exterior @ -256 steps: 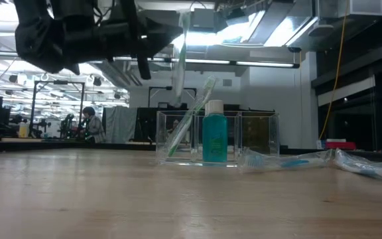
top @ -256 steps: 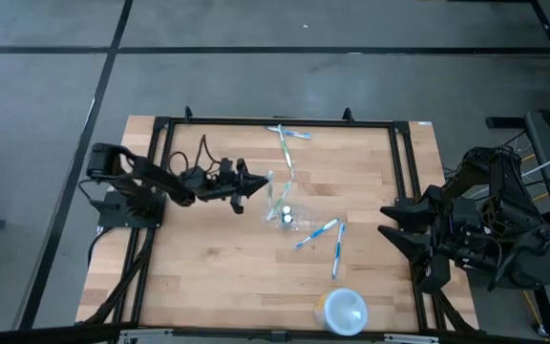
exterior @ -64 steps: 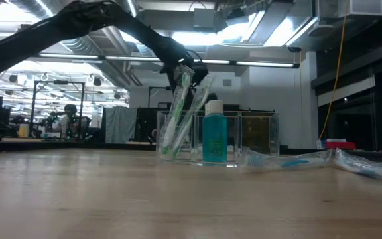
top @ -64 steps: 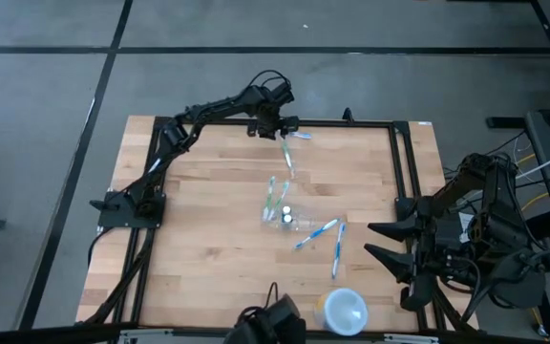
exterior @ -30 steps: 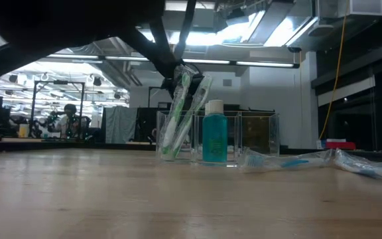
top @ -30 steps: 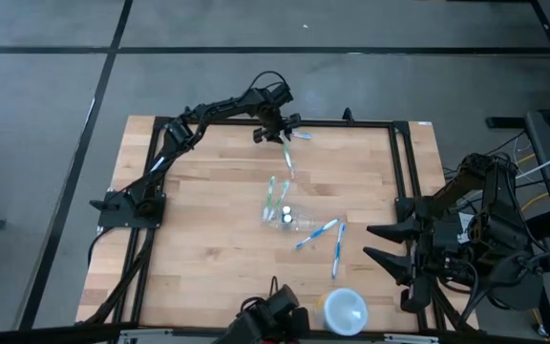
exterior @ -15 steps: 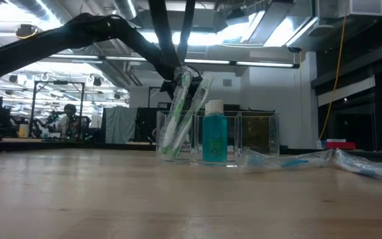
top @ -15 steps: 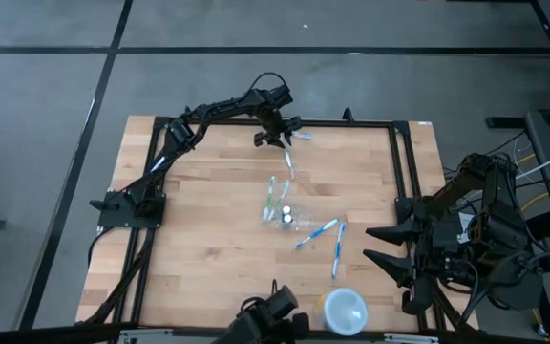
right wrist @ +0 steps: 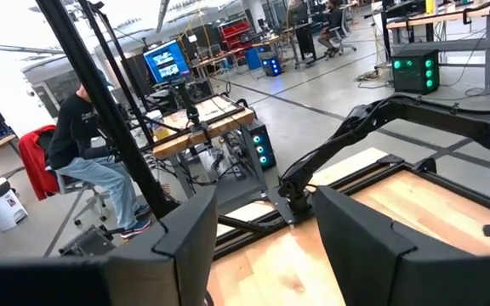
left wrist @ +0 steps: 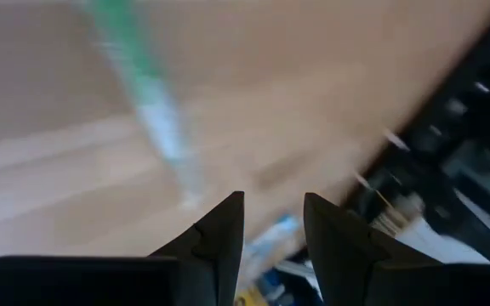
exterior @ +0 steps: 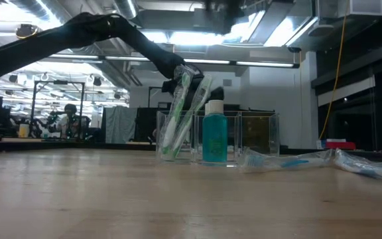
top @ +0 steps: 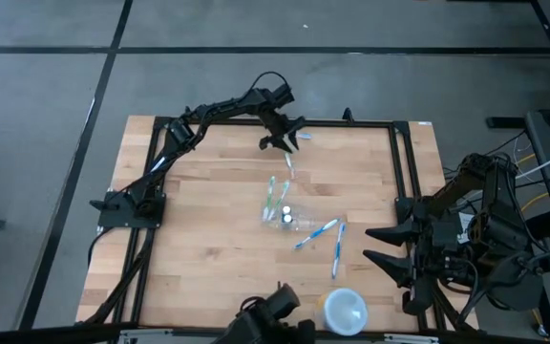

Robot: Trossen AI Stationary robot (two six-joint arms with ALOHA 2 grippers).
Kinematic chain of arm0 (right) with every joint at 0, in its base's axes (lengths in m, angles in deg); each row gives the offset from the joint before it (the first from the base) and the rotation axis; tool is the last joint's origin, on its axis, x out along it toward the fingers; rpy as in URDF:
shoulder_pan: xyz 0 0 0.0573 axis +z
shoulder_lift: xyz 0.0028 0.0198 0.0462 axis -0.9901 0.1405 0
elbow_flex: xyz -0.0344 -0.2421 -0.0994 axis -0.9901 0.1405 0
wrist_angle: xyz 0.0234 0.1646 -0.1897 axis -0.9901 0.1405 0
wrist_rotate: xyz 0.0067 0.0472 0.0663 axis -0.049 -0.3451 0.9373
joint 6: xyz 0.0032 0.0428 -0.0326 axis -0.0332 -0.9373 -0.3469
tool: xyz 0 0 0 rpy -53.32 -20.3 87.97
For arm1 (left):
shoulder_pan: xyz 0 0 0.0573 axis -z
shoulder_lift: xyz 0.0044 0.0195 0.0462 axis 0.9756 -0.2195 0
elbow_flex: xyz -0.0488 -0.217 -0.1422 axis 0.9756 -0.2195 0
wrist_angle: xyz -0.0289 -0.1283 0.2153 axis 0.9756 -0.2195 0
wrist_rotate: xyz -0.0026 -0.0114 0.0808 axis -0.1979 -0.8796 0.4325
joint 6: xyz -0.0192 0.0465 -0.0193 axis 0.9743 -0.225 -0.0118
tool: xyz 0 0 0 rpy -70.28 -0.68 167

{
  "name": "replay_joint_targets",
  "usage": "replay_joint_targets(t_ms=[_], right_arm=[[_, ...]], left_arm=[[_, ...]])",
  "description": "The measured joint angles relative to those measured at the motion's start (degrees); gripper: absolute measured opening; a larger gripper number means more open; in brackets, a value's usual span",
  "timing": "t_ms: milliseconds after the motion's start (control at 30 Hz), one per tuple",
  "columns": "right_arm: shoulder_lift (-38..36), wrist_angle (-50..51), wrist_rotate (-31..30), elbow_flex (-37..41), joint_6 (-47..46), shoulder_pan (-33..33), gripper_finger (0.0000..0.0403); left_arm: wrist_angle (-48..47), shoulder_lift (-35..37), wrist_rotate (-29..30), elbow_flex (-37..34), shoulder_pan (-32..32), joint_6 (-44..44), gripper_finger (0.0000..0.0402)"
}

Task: Pick & Place toothbrushing station
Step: Put the green toothbrush into the transparent organizer

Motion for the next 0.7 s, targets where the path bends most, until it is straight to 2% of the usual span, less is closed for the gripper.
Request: replay_joint_targets(t_ms=[100,233,333,500,567,700], right_arm=[[0.0,0.0,0.0,0.0,0.1,0.0,0.0201],[0.0,0.0,0.0,0.0,0.1,0.0,0.0201],[0.0,0.0,-0.2,0.0,0.0,0.0,0.0201],[0.0,0.0,-0.2,0.0,-1.1,0.0,0.0201],[0.0,0.0,-0.2,0.0,-1.6,0.0,0.0201],[0.1,0.0,-0.4,0.0,-1.8,0.0,0.0201]], left_arm=[[4.5,0.0,-0.6,1.8,-0.1,0.3,0.0118],[8.4,0.2,4.6,6.0,-0.9,0.4,0.0118],[7.1,0.2,12.1,9.2,-1.6,-1.3,0.0118],[-1.8,0.3,29.0,12.0,-2.9,-5.9,0.0118],[-3.6,0.2,30.4,12.0,-3.8,-8.3,0.0118],[-8.1,-2.1,28.1,12.1,-5.2,-12.0,0.0118]])
